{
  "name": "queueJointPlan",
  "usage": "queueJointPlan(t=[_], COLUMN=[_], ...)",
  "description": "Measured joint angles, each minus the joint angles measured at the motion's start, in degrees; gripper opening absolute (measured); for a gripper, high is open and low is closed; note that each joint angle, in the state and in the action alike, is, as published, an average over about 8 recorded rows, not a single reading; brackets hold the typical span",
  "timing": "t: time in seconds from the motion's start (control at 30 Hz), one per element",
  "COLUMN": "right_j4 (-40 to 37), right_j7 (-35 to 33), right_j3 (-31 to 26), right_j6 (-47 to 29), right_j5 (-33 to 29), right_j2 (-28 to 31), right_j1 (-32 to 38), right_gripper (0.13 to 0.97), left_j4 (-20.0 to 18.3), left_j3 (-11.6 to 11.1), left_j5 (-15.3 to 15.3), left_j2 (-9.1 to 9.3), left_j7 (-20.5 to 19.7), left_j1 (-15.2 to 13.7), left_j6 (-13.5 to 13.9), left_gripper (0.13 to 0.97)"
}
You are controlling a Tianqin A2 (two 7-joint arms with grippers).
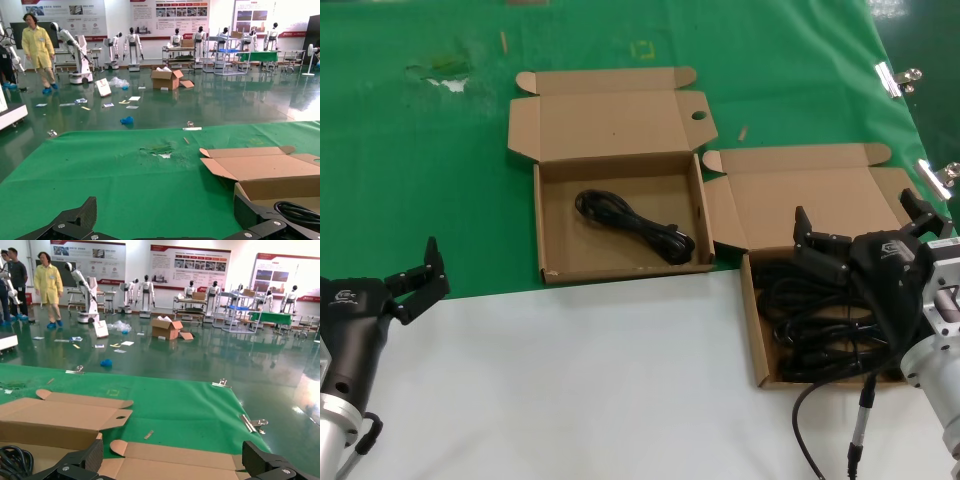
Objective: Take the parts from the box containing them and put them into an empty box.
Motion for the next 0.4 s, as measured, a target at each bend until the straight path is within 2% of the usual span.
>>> queueJointPlan(t=[0.4], right_j4=[0.00], right_j7=[0.00], right_j3=[0.00], right_j6=[0.00], right_j5=[0.00], right_j2=[0.00], right_j1=[0.00], right_gripper=[0.966], left_j4=[0.00], left_j3=[0.00], left_j5=[0.00], left_j2=[0.00], left_j7=[0.00], left_j1=[0.00], left_j6=[0.00], left_gripper=[0.966])
